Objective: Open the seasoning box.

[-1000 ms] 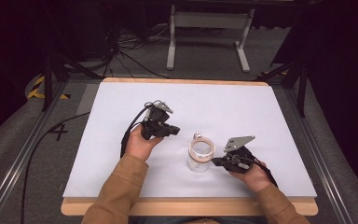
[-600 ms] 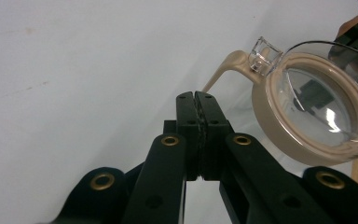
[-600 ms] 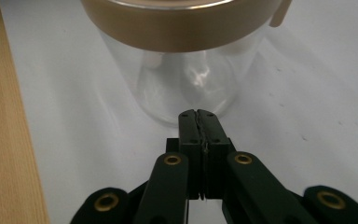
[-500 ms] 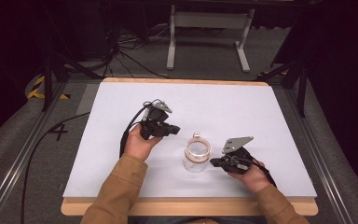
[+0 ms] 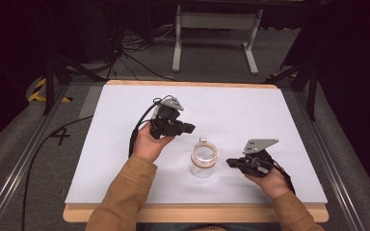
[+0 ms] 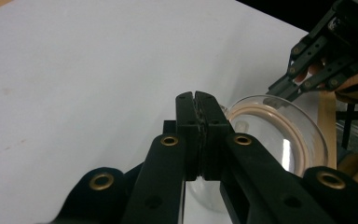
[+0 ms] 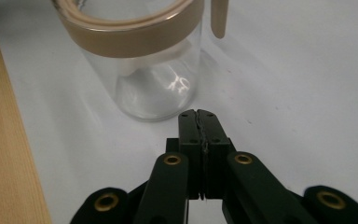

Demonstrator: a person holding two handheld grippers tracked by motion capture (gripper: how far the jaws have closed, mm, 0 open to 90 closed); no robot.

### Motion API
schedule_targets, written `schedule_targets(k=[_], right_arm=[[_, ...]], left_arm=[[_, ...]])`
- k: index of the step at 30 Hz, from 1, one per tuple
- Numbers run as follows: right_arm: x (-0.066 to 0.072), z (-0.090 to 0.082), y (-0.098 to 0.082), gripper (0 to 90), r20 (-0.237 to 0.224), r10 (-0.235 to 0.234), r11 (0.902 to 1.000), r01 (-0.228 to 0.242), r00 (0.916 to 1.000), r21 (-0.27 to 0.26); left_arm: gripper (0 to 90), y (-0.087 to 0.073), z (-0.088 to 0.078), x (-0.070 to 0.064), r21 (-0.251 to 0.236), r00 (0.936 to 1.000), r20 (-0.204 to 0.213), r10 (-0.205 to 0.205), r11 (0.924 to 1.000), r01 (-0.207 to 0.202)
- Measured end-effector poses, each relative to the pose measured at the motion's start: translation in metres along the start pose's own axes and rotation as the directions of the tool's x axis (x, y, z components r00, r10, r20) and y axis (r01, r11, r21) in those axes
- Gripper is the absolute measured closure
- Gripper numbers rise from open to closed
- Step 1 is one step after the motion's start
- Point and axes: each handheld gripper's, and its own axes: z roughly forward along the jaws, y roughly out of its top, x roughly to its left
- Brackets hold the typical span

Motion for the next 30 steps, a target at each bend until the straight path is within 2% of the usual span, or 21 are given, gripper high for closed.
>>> schedule_targets(k=[2, 3, 5, 8, 13, 17, 23, 30], right_arm=[[0.003, 0.002, 0.002, 89.6, -0.007, -0.006, 1.0000, 0.006, 1.0000, -0.003], [0.005, 0.003, 0.002, 89.6, -0.012, -0.011, 0.9999, 0.011, 0.9999, -0.005], [0.007, 0.005, 0.002, 89.6, -0.017, -0.015, 0.9999, 0.015, 0.9997, -0.001], [0.008, 0.007, 0.001, 89.6, -0.023, -0.017, 0.9998, 0.018, 0.9996, 0.002], [0.010, 0.008, 0.001, 89.7, -0.034, -0.020, 0.9998, 0.020, 0.9992, 0.002], [0.012, 0.009, 0.002, 89.6, -0.040, -0.027, 0.9996, 0.027, 0.9988, 0.002], [0.013, 0.008, 0.003, 89.5, -0.048, -0.032, 0.9995, 0.032, 0.9983, -0.008], [0.018, 0.005, 0.006, 89.6, -0.056, -0.046, 0.9988, 0.045, 0.9974, -0.020]], left_arm=[[82.2, 0.000, 0.005, 0.001, 0.002, 0.9999, -0.014, 0.002, 1.0000, -0.002], [83.7, 0.000, 0.006, 0.001, 0.006, 0.9999, -0.010, 0.000, 1.0000, 0.000], [86.1, -0.002, 0.011, 0.003, -0.021, 0.9999, 0.009, -0.014, 0.9997, 0.014], [87.3, -0.004, 0.021, 0.004, -0.014, 0.9997, 0.008, -0.024, 0.9996, 0.024], [86.8, -0.006, 0.027, 0.006, -0.045, 0.9969, 0.061, -0.050, 0.9976, 0.053], [86.7, -0.006, 0.033, 0.004, -0.025, 0.9972, 0.061, -0.043, 0.9987, 0.045], [85.1, -0.007, 0.037, 0.003, -0.030, 0.9945, 0.092, -0.050, 0.9981, 0.053], [85.5, -0.007, 0.037, 0.004, -0.028, 0.9935, 0.099, -0.057, 0.9978, 0.060]])
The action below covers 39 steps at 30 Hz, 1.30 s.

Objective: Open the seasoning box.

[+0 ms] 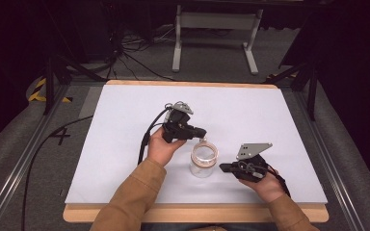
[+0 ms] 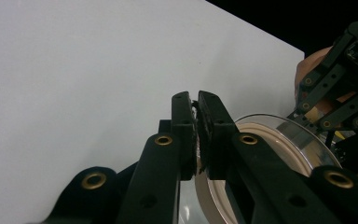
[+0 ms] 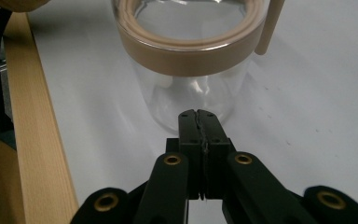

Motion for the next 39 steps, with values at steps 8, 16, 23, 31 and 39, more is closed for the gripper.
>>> schedule_targets(k=[8, 16, 23, 31, 39], right_arm=[[0.007, -0.003, 0.007, 89.7, -0.026, -0.017, 0.9998, 0.017, 0.9995, -0.010], [0.013, -0.005, 0.013, 89.7, -0.034, -0.033, 0.9993, 0.032, 0.9989, -0.021], [0.017, -0.006, 0.017, 89.7, -0.047, -0.044, 0.9984, 0.043, 0.9979, -0.037], [0.020, -0.005, 0.019, 89.7, -0.048, -0.053, 0.9977, 0.051, 0.9974, -0.045], [0.021, -0.005, 0.020, 89.7, -0.051, -0.055, 0.9975, 0.053, 0.9971, -0.048]], left_arm=[[85.4, 0.000, -0.001, 0.002, 0.005, 0.9999, 0.011, -0.010, 0.9999, 0.010], [86.2, 0.000, -0.001, 0.004, 0.004, 0.9991, 0.022, -0.035, 0.9994, 0.035], [86.4, 0.000, 0.000, 0.004, 0.005, 0.9988, 0.023, -0.044, 0.9990, 0.044], [86.6, 0.000, 0.000, 0.005, 0.004, 0.9980, 0.028, -0.057, 0.9984, 0.057], [86.7, -0.001, 0.000, 0.008, 0.004, 0.9959, 0.042, -0.080, 0.9968, 0.080]])
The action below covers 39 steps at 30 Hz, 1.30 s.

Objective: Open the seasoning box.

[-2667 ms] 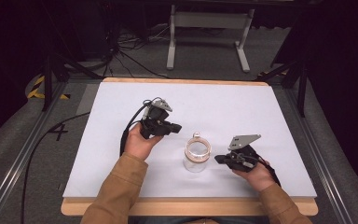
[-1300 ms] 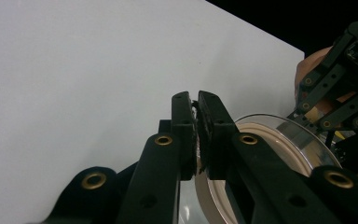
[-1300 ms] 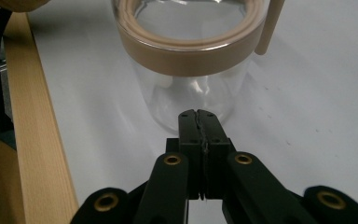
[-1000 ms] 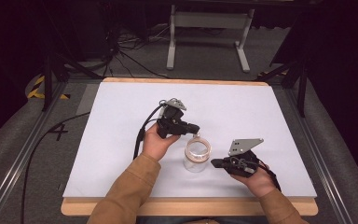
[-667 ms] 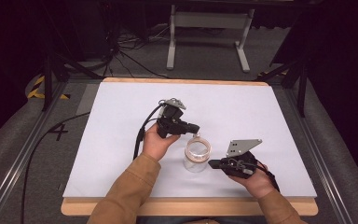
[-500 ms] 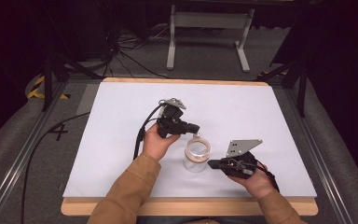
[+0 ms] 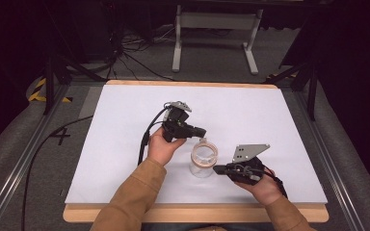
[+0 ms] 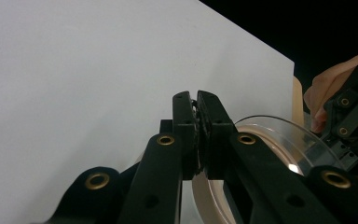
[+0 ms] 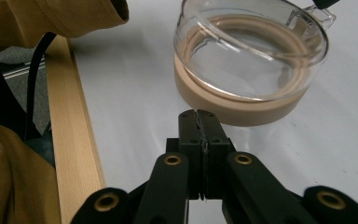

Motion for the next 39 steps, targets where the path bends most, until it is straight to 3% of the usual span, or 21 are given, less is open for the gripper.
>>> schedule_targets(k=[20, 26, 28, 30, 34, 39], right_arm=[[-0.002, -0.002, 0.002, 89.7, 0.025, 0.035, 0.9979, -0.033, 0.9991, -0.055], [-0.003, -0.002, 0.003, 89.7, 0.022, 0.033, 0.9980, -0.031, 0.9992, -0.054], [-0.003, -0.002, 0.003, 89.7, 0.020, 0.031, 0.9980, -0.029, 0.9993, -0.056], [-0.003, -0.002, 0.004, 89.7, 0.019, 0.029, 0.9979, -0.028, 0.9994, -0.059], [-0.003, -0.003, 0.005, 89.7, 0.022, 0.025, 0.9973, -0.024, 0.9994, -0.069], [-0.004, -0.005, 0.009, 89.7, 0.024, 0.016, 0.9965, -0.014, 0.9996, -0.083]], left_arm=[[86.6, -0.001, 0.000, 0.001, -0.018, 0.9997, 0.013, -0.021, 0.9996, 0.021], [86.5, -0.001, -0.003, -0.004, -0.002, 0.9992, -0.037, 0.017, 0.9999, -0.017], [87.5, -0.001, -0.005, -0.005, 0.001, 0.9992, -0.036, 0.020, 0.9998, -0.020], [88.8, -0.002, -0.009, -0.006, -0.018, 0.9995, -0.022, 0.023, 0.9996, -0.024], [88.7, -0.001, -0.019, -0.010, -0.035, 0.9986, -0.039, 0.034, 0.9988, -0.036], [88.6, -0.003, -0.035, -0.016, -0.054, 0.9948, -0.083, 0.059, 0.9965, -0.064]])
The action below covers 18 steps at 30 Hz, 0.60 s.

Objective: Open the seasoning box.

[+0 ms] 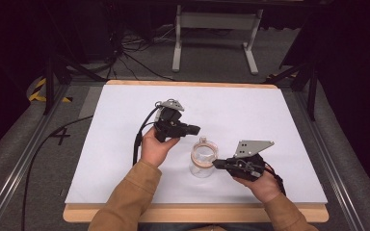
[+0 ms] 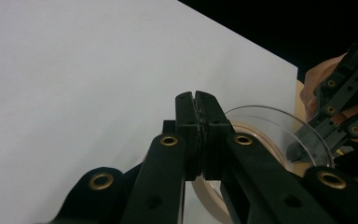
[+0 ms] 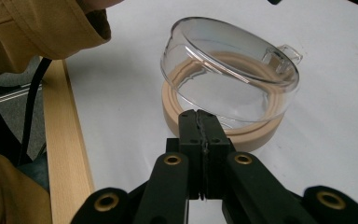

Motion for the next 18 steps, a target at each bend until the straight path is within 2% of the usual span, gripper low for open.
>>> schedule_targets(k=[6, 9, 14, 18], right_arm=[[-0.002, 0.000, 0.007, 89.7, -0.009, -0.016, 0.9997, 0.016, 0.9998, -0.018], [-0.003, -0.001, 0.010, 89.8, -0.008, -0.028, 0.9991, 0.028, 0.9996, -0.032], [-0.006, -0.003, 0.014, 89.8, -0.005, -0.032, 0.9977, 0.032, 0.9995, -0.060], [-0.009, -0.002, 0.018, 89.8, -0.015, -0.039, 0.9965, 0.038, 0.9991, -0.075]], left_arm=[[87.8, -0.005, -0.029, -0.008, -0.026, 0.9979, -0.051, 0.039, 0.9988, -0.041], [87.8, -0.011, -0.043, -0.012, -0.050, 0.9974, -0.065, 0.030, 0.9982, -0.033], [87.7, -0.017, -0.055, -0.016, -0.043, 0.9933, -0.112, 0.029, 0.9985, -0.034], [86.5, -0.023, -0.063, -0.019, -0.041, 0.9914, -0.129, 0.020, 0.9988, -0.025]])
